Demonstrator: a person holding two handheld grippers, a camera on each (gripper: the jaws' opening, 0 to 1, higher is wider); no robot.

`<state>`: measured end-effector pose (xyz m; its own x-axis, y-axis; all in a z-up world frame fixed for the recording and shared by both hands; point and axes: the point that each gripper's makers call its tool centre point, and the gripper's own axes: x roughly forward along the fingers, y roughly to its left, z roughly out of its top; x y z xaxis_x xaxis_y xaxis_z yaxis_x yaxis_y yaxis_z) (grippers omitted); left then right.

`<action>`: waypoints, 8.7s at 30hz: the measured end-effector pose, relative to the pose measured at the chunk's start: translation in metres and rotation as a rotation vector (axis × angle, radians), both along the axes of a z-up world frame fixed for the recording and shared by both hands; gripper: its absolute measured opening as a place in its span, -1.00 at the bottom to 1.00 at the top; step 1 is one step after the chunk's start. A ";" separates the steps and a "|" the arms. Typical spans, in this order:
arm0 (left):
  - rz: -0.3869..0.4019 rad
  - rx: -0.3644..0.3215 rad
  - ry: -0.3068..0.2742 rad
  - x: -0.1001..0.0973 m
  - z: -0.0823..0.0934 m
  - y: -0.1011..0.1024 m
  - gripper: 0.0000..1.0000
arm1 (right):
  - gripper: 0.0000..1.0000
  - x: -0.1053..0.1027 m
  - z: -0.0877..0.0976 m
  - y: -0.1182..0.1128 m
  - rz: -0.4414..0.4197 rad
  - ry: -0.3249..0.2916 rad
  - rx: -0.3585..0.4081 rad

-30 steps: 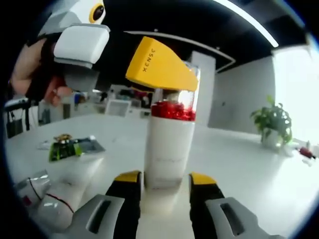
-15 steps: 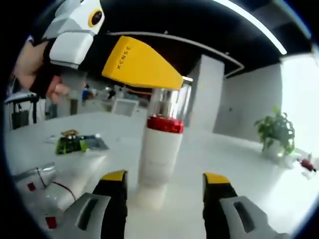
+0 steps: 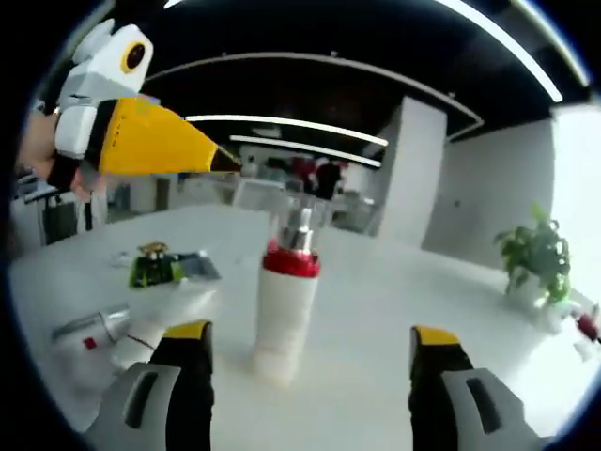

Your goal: Arrange the skincare products in the storage area until every visible bottle or jar stands upright without overlapping.

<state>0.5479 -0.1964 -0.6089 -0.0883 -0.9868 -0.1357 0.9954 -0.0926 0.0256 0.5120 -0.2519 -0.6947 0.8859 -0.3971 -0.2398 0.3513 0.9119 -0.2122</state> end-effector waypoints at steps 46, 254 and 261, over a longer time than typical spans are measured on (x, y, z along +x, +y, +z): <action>0.334 0.218 0.159 -0.024 0.011 0.213 0.99 | 1.00 -0.104 0.089 0.130 0.495 0.171 0.062; 0.480 0.066 0.752 0.053 -0.062 0.153 0.85 | -0.56 0.040 -0.084 0.133 0.579 0.550 0.216; 0.557 0.004 0.879 0.078 -0.070 0.146 0.71 | -0.57 0.045 -0.084 0.131 0.587 0.543 0.149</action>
<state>0.6254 -0.0504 -0.6787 0.3105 -0.9179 -0.2473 0.5647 0.3873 -0.7288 0.5573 -0.1213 -0.7788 0.6845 0.1661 -0.7098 -0.3103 0.9475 -0.0775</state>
